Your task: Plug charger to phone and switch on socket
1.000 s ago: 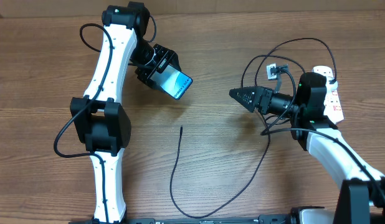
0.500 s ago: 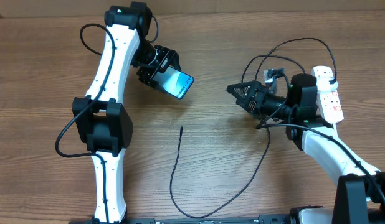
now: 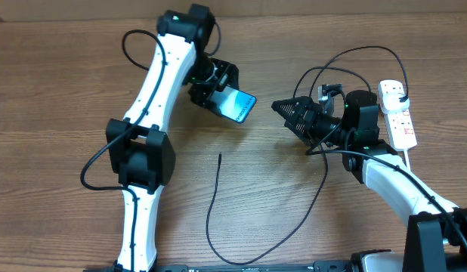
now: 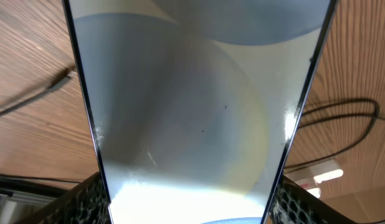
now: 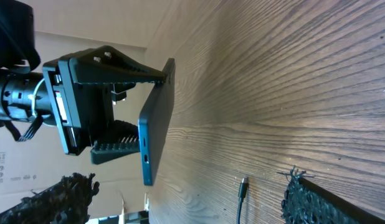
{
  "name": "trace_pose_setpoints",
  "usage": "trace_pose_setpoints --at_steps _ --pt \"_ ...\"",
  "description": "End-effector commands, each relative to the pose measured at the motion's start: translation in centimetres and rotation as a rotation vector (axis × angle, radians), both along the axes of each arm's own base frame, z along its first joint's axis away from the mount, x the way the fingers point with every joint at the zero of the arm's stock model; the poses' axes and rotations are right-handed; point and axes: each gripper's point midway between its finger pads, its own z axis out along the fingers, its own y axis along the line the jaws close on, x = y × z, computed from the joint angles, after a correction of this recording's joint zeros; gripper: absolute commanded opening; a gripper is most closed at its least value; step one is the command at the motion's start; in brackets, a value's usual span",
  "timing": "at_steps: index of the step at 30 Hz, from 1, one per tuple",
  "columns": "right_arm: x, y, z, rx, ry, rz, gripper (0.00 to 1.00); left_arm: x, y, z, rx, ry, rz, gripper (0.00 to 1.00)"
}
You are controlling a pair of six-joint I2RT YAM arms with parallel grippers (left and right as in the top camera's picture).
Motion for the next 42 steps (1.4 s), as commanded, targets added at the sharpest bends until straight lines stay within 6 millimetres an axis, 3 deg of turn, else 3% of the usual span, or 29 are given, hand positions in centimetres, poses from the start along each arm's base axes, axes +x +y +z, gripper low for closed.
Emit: trace_pose_setpoints --at_steps 1,12,21,33,37,42 --pt "0.8 0.0 0.8 -0.009 -0.026 -0.020 1.00 -0.1 -2.4 0.9 -0.014 -0.037 -0.011 0.04" --pt "0.8 -0.1 0.7 -0.012 -0.021 -0.022 1.00 -1.3 -6.9 1.1 -0.030 -0.053 -0.029 0.04" --pt "1.1 -1.0 -0.7 -0.063 0.018 -0.082 1.00 -2.2 -8.1 1.1 -0.021 -0.010 0.025 0.04" --pt "1.1 -1.0 -0.7 -0.083 -0.006 -0.069 0.76 -3.2 -9.0 1.0 -0.003 0.046 0.094 0.04" --pt "0.9 -0.7 -0.7 -0.095 -0.024 -0.052 0.59 -3.6 -9.5 1.0 -0.001 0.043 0.081 0.04" --pt "0.8 0.2 -0.5 -0.099 -0.043 -0.033 0.51 -3.6 -9.5 0.8 0.028 0.029 0.083 0.04"
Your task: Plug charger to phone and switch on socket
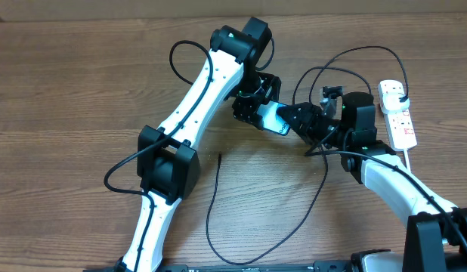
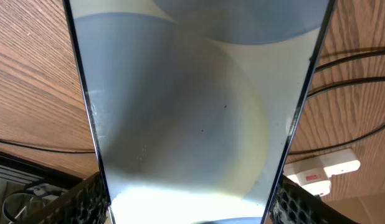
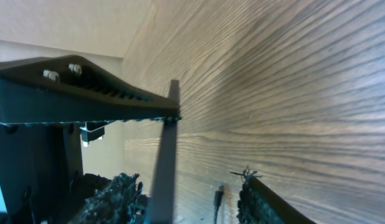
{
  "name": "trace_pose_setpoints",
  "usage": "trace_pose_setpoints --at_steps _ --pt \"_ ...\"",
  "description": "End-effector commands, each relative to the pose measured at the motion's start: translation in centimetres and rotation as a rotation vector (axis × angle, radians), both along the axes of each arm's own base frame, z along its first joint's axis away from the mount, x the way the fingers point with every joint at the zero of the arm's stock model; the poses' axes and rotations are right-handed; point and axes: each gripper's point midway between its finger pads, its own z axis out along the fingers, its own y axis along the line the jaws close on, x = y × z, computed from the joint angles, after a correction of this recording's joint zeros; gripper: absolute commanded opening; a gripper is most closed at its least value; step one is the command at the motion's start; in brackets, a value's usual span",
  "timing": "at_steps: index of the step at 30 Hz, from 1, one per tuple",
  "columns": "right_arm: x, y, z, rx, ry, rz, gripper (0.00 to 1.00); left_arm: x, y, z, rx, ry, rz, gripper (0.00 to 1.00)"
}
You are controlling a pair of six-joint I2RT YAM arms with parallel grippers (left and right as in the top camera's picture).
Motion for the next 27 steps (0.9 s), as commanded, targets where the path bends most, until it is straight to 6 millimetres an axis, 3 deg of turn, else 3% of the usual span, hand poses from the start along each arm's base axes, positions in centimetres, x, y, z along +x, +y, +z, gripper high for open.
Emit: trace_pose_setpoints --at_steps 1,10,27 --pt "0.5 0.7 1.1 -0.011 -0.054 0.016 0.50 0.2 -0.2 0.7 0.012 -0.025 0.016 0.04" --pt "0.6 1.0 1.1 -0.018 -0.063 0.014 0.22 -0.1 -0.4 0.7 0.014 -0.020 0.009 0.04" --pt "0.6 1.0 1.1 -0.018 -0.063 0.014 0.20 -0.8 -1.4 0.8 -0.002 -0.012 -0.012 0.04"
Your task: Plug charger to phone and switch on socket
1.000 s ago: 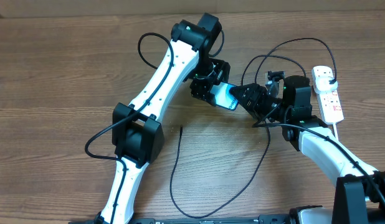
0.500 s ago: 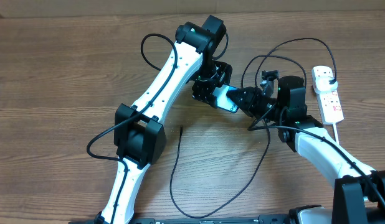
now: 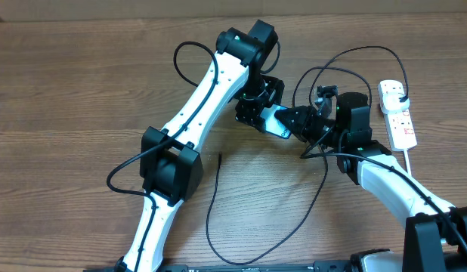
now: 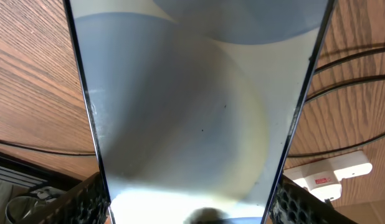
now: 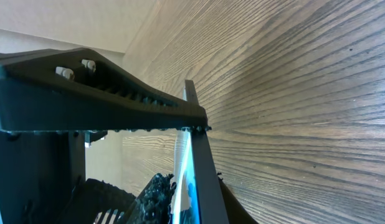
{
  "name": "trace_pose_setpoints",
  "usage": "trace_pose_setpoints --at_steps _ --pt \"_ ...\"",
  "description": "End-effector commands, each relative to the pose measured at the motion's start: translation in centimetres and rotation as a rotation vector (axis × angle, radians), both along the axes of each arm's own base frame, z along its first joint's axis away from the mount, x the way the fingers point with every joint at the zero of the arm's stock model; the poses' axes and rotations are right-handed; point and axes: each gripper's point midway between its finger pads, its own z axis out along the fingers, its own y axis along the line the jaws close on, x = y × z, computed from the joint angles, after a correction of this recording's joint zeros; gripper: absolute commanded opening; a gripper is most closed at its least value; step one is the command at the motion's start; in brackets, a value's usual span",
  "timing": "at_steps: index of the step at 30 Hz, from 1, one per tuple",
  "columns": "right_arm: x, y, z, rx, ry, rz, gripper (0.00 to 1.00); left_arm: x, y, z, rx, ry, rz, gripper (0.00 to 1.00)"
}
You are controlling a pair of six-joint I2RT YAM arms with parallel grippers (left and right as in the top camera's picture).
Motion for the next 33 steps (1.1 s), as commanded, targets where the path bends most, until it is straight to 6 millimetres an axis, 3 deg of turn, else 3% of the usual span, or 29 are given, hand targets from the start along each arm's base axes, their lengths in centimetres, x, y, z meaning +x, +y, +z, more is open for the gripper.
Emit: trace_pose_setpoints --at_steps 1,15,16,17,18,19,20,21,27,33 --pt "0.6 0.1 0.9 -0.005 -0.035 -0.001 0.19 -0.2 -1.0 1.0 -0.026 -0.009 0.004 0.04" --pt "0.6 0.1 0.9 -0.005 -0.035 -0.001 0.05 -0.2 -1.0 1.0 -0.027 -0.011 0.003 0.06" --pt "0.6 0.1 0.9 -0.005 -0.035 -0.001 0.04 -0.2 -1.0 1.0 -0.027 -0.012 0.003 0.13" --pt "0.6 0.1 0.9 -0.005 -0.035 -0.001 0.04 -0.2 -1.0 1.0 -0.027 -0.012 0.002 0.29" --pt "0.6 0.1 0.9 -0.005 -0.035 -0.001 0.04 -0.1 -1.0 1.0 -0.023 -0.014 0.003 0.50" --pt "0.6 0.1 0.9 -0.005 -0.035 -0.001 0.04 -0.1 -0.9 1.0 -0.018 -0.016 0.003 0.80" --pt "0.6 0.1 0.9 -0.005 -0.035 0.000 0.04 -0.1 -0.9 0.9 -0.017 -0.018 0.002 0.96" --pt "0.6 0.1 0.9 -0.005 -0.036 0.000 0.04 -0.1 -0.9 1.0 -0.019 -0.022 -0.006 1.00" --pt "0.8 -0.3 0.9 -0.005 -0.035 -0.013 0.04 0.5 -0.2 1.0 -0.031 -0.056 -0.062 1.00" --pt "1.1 -1.3 0.7 0.022 0.016 -0.063 0.04 1.4 1.8 1.3 -0.053 -0.078 -0.120 1.00"
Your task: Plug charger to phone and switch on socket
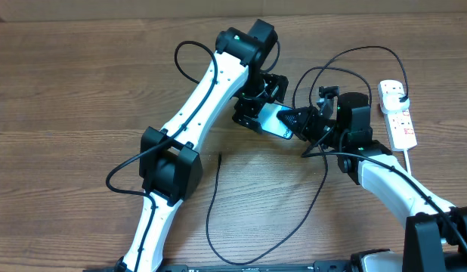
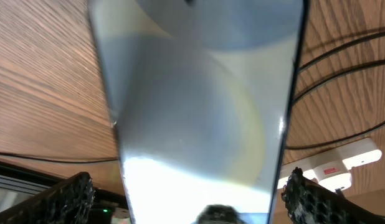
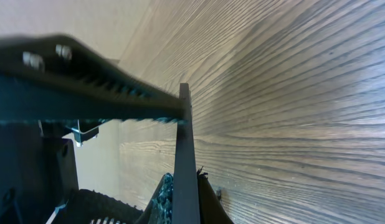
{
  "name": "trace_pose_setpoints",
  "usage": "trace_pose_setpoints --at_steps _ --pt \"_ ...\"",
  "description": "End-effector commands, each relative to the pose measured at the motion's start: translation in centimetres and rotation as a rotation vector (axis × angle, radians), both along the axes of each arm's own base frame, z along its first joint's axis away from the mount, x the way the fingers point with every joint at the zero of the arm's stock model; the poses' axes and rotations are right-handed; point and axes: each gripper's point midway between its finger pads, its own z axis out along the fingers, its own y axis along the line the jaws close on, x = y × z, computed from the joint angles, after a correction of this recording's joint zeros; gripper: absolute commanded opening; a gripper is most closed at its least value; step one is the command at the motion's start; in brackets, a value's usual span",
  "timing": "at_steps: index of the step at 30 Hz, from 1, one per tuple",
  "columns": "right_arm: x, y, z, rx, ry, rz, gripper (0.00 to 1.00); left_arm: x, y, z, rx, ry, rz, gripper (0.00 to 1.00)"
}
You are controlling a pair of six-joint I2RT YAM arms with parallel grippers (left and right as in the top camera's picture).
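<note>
The phone (image 1: 275,119) hangs above the table between both arms. It fills the left wrist view as a glossy screen (image 2: 199,106), and the right wrist view shows it edge-on (image 3: 183,137). My right gripper (image 1: 291,123) (image 3: 185,194) is shut on its near end, one finger on each face. My left gripper (image 1: 256,113) (image 2: 189,186) is open, its fingers standing off the phone's long edges. The black charger cable lies on the table with its plug tip (image 1: 220,156) free. The white socket strip (image 1: 397,115) (image 2: 332,171) lies at the far right.
The charger cable loops down to the table's front edge (image 1: 241,261). Black arm cables (image 1: 347,57) arc above the right arm near the strip. The left arm's elbow (image 1: 169,170) stands over the table's middle left.
My left gripper's fingers were pressed against the phone's edges and now stand apart from them. The right gripper remains clamped on the phone's end. The phone hangs in about the same place.
My left gripper first held the phone left of centre, away from the open right gripper. Then the phone was at the right gripper, between its fingers. Then the right fingers were on its end, and now the left gripper has opened.
</note>
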Motion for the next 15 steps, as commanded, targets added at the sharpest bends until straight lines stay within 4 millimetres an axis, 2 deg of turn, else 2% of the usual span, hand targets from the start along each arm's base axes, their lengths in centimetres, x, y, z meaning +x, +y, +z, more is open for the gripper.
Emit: trace_pose_setpoints --at_steps 1,7,15 --pt "0.8 -0.6 1.0 0.041 0.016 -0.039 0.04 1.0 1.3 1.4 -0.050 -0.042 -0.054 1.00" --pt "1.0 -1.5 0.9 0.193 0.216 -0.181 0.04 2.2 3.9 3.8 -0.095 -0.105 -0.071 1.00" --pt "0.9 -1.1 1.3 0.459 0.532 -0.356 0.04 3.6 7.9 8.7 -0.049 -0.288 -0.049 1.00"
